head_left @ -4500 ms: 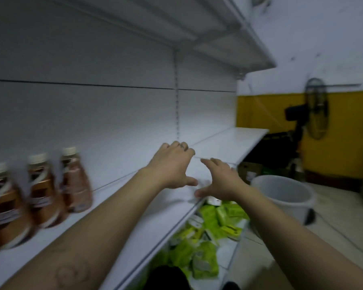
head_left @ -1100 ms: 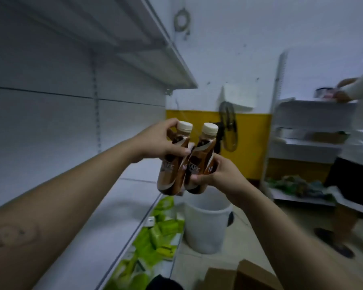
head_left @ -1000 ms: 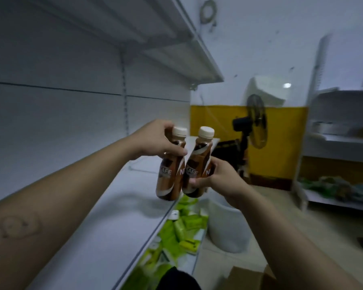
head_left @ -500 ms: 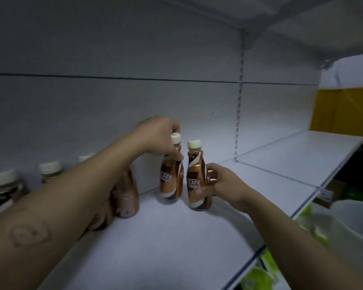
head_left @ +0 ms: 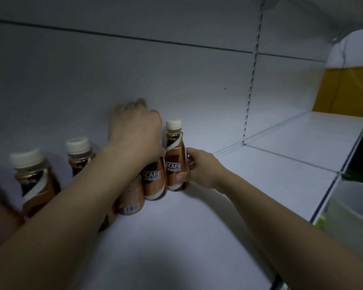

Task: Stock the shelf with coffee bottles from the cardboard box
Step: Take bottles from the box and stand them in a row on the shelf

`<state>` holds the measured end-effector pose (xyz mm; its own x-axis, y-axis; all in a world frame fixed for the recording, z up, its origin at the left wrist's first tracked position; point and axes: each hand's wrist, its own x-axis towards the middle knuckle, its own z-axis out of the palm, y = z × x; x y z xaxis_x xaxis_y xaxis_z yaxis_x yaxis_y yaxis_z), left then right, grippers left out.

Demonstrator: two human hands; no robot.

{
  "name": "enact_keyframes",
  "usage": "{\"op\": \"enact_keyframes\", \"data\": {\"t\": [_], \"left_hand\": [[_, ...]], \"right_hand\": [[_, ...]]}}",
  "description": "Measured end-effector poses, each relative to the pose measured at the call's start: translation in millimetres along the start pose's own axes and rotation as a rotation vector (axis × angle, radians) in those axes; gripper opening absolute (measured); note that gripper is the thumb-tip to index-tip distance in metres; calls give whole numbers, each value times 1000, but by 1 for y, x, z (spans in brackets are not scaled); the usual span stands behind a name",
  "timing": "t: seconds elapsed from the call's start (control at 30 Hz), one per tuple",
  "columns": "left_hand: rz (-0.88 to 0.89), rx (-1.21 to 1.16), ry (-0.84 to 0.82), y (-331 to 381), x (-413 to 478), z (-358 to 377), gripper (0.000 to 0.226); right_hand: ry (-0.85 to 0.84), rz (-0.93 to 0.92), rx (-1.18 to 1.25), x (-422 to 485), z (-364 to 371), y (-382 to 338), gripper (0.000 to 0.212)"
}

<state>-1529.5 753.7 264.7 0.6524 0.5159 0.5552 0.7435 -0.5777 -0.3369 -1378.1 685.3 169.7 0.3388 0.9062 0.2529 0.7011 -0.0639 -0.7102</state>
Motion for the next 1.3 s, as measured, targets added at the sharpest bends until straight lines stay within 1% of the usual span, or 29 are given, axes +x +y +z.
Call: {"op": "enact_keyframes", "data": {"t": [0.03, 0.07, 0.17, 0.23, 0.27, 0.33, 0.37, 0.4, 0.43, 0.47, 0.53, 0.63, 0.77, 0.93, 1.03, 1.13, 1.23, 1.3], "left_hand": [[11, 15, 26, -1, 0, -1, 60], [21, 3, 17, -1, 1, -3, 62], [62, -65, -45, 0, 2, -8, 53], [78, -76, -33, 1, -2, -13, 48], [81, -73, -24, 1, -7, -15, 48], [89, -88, 13, 7, -17, -19, 47], [107, -113, 50, 12, -23, -22, 44], [146, -143, 78, 19, -28, -25, 40], [205, -172, 86, 29, -32, -27, 41], [269, -193, 77, 40, -36, -30, 45], [370, -236, 67, 63, -38, -39, 56], [536, -399, 60, 104, -36, -54, 62], [767, -582, -14, 186, -36, -80, 67], [1036, -644, -79, 308, -61, -111, 75], [1148, -708, -151, 379, -85, -123, 79], [1195, -796, -252, 433, -117, -124, 79], [1264, -872, -311, 484, -152, -113, 77], [1319, -880, -366, 512, -172, -102, 77]], "right_hand": [[-5, -7, -24, 0, 1, 0, 53], [-20, -2, -44, 0, 1, -1, 53], [-36, 51, -177, 5, 2, -7, 55], [-1, 79, -245, 4, 6, -12, 60], [15, 89, -251, 0, 7, -13, 67], [26, 128, -290, -13, 10, -12, 95], [25, 144, -358, -21, 9, -12, 106], [31, 152, -441, -31, 6, -12, 110], [49, 159, -511, -41, -1, -12, 110], [79, 164, -553, -53, -11, -11, 108], [162, 176, -576, -81, -38, -8, 104], [293, 250, -612, -135, -89, 7, 104], [436, 487, -651, -232, -154, 40, 104], [505, 825, -599, -354, -201, 71, 105], [554, 972, -597, -415, -209, 86, 97], [582, 1110, -557, -461, -205, 106, 93], [559, 1282, -499, -502, -197, 132, 92], [546, 1359, -440, -525, -189, 153, 90]]}}
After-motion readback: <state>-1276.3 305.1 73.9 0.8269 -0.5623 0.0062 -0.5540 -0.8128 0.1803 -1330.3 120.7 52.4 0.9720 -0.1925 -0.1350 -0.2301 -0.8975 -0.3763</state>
